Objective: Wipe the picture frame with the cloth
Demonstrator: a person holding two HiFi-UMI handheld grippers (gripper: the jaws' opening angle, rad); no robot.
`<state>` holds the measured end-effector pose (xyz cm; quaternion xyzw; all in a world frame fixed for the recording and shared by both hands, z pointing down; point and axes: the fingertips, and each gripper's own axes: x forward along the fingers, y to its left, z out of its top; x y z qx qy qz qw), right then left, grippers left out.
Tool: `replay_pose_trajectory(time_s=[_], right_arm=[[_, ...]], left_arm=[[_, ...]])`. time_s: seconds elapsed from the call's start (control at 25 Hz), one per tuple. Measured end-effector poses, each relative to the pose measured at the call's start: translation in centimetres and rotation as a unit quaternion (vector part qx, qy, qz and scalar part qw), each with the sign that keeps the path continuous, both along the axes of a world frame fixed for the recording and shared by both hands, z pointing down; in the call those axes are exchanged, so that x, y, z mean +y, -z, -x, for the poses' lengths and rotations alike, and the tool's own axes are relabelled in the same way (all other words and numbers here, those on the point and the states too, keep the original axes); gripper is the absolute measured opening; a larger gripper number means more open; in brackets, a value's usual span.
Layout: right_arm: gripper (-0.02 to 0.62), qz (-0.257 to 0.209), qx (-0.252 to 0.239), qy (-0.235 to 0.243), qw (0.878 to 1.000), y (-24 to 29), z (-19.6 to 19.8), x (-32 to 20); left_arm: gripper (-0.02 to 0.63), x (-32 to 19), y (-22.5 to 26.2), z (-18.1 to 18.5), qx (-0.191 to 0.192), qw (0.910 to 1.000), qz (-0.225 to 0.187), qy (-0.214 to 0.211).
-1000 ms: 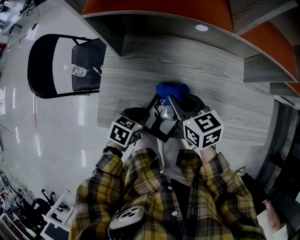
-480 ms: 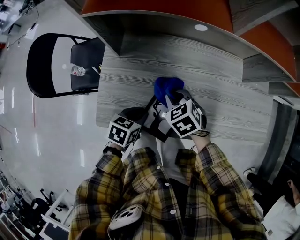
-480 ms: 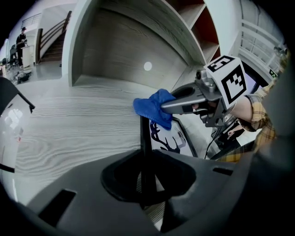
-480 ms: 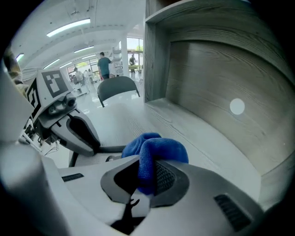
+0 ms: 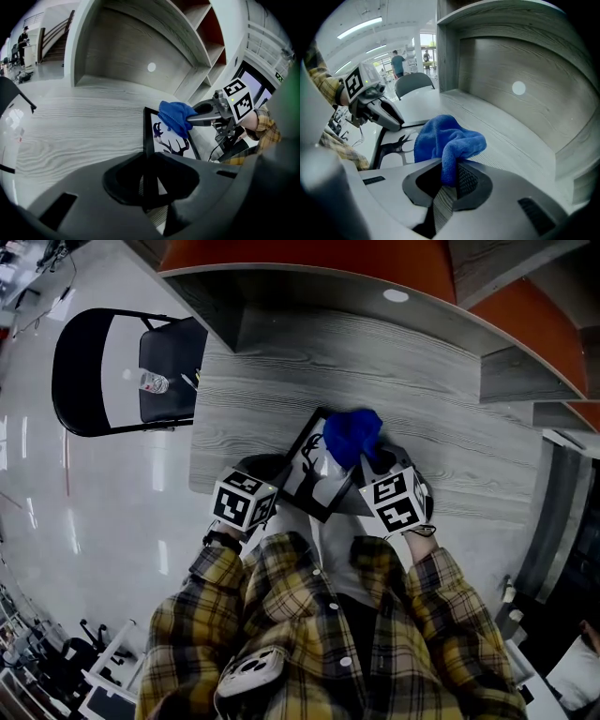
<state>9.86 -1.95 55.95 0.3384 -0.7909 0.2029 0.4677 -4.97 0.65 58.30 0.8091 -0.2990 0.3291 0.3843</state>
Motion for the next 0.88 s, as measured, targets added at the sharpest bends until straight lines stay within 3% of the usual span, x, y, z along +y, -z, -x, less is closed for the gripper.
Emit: replay_pose_trajectory(time_s=[0.2, 0.32, 0.48, 0.72, 0.8, 0.88], right_arm=[[0.041, 0.009, 0.008, -0.020, 1.000, -0.4, -2.8, 1.6], [0.041, -0.001, -0.018, -0.028, 0.999, 1.1, -2.4, 1.6], [0.041, -0.040, -0.092, -0.013, 0.995, 5.5, 2.2, 0.1], [0.041, -0.096, -0.186, 0.034, 0.977, 13.0, 9.7, -2.8], [0.041, -0.088, -0.202, 0.035, 0.975, 13.0, 11.1, -3.0], [0.041, -0.057, -0.186, 0.041, 0.980, 10.3, 11.7, -2.2]], left_arm=[[0.077, 0.0, 0.0, 0.0, -0.003, 1.0000, 0.001, -0.001], [0.077, 0.0, 0.0, 0.0, -0.004, 1.0000, 0.001, -0.001], [0.077, 0.1, 0.0, 0.0, -0.007, 1.0000, 0.000, 0.000], [0.077, 0.0, 0.5, -0.5, -0.009, 0.9999, -0.003, 0.000], [0.077, 0.0, 0.3, -0.5, -0.011, 0.9999, -0.003, -0.001], [0.077, 0.1, 0.1, -0.5, -0.013, 0.9999, -0.003, -0.001]])
